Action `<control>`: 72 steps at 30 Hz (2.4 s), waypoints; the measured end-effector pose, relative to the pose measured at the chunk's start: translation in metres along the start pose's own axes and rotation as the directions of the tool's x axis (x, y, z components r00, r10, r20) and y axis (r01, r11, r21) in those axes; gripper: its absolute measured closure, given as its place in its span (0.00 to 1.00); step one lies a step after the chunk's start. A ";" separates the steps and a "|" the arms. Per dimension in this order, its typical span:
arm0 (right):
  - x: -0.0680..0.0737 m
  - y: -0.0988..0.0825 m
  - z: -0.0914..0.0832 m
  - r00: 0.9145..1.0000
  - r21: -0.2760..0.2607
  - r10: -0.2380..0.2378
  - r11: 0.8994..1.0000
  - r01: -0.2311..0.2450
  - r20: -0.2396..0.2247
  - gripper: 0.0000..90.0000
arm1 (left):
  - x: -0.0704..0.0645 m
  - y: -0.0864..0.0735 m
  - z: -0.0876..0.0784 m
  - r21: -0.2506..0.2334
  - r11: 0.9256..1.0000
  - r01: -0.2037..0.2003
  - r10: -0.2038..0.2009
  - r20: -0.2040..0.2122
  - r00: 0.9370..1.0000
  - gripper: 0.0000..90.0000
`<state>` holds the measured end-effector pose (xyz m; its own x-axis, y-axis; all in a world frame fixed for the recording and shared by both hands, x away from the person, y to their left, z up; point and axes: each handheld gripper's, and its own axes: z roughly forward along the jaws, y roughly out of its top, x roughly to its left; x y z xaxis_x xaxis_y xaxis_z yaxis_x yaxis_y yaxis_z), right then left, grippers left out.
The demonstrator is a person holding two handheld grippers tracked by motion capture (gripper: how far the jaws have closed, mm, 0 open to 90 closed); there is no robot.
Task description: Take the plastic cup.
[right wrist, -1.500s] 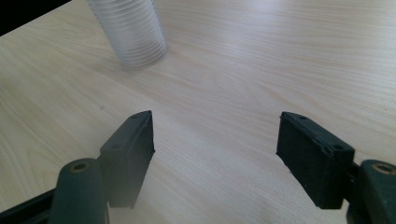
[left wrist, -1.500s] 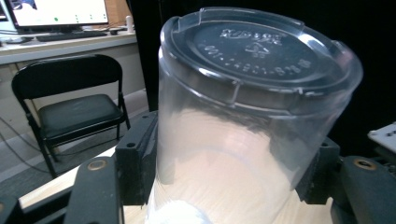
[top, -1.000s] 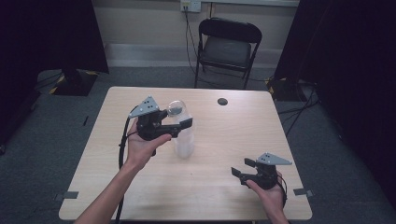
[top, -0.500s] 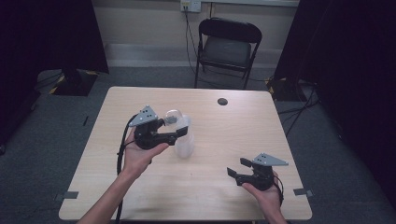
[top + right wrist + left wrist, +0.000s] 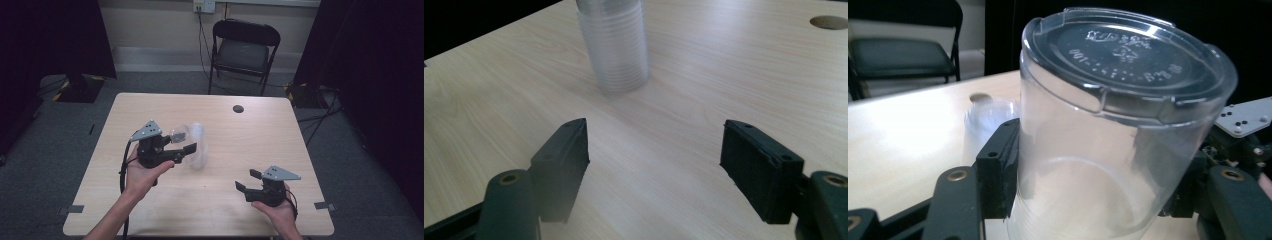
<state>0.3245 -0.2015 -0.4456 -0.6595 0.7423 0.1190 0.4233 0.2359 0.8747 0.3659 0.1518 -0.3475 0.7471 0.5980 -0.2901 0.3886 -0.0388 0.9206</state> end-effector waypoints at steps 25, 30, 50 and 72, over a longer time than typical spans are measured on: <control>0.067 0.033 0.039 0.968 -0.092 -0.191 0.980 0.178 -0.165 0.48 | 0.007 -0.037 -0.008 0.113 0.966 0.232 -0.242 0.095 0.965 0.43; 0.078 0.039 0.045 0.955 -0.124 -0.251 0.965 0.233 -0.161 0.55 | 0.006 -0.034 -0.010 0.103 0.960 0.262 -0.273 0.125 0.954 0.43; 0.091 0.057 0.055 0.942 -0.310 -0.310 0.915 0.259 -0.127 0.73 | 0.007 -0.030 -0.015 0.076 0.950 0.302 -0.311 0.201 0.929 0.46; 0.101 0.063 0.058 0.930 -0.474 -0.362 0.831 0.291 -0.063 0.76 | 0.001 -0.034 -0.008 0.094 0.905 0.414 -0.422 0.303 0.854 0.45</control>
<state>0.3206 -0.0747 -0.4057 -0.8057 0.5655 -0.1765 -0.1348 0.1151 0.9842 0.3490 0.1605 -0.3766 0.6376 0.2847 -0.7158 0.7120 0.1370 0.6887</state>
